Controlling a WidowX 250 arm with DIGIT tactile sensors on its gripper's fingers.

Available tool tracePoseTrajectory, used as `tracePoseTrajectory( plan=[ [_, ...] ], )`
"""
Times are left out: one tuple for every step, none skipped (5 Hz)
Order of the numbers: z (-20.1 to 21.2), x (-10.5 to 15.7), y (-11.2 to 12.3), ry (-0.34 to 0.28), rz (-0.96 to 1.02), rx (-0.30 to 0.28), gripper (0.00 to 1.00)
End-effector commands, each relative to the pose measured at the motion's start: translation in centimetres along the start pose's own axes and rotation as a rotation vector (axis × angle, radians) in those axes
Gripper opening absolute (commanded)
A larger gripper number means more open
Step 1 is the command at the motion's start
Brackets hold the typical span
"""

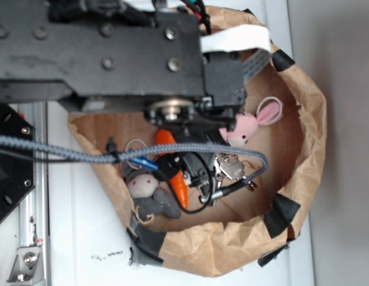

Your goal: Grab the silver keys.

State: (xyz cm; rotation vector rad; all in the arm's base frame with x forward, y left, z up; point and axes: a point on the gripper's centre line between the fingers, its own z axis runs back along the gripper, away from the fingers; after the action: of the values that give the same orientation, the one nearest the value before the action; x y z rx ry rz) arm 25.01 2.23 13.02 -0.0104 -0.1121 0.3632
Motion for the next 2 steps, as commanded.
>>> tracePoseTrajectory(
  plan=[
    [0.8,0.6,0.7,-0.031,0.012,-0.004,1.00],
    [-4.5,2.5,-0.2,0.068,0.036,0.055,1.00]
  ],
)
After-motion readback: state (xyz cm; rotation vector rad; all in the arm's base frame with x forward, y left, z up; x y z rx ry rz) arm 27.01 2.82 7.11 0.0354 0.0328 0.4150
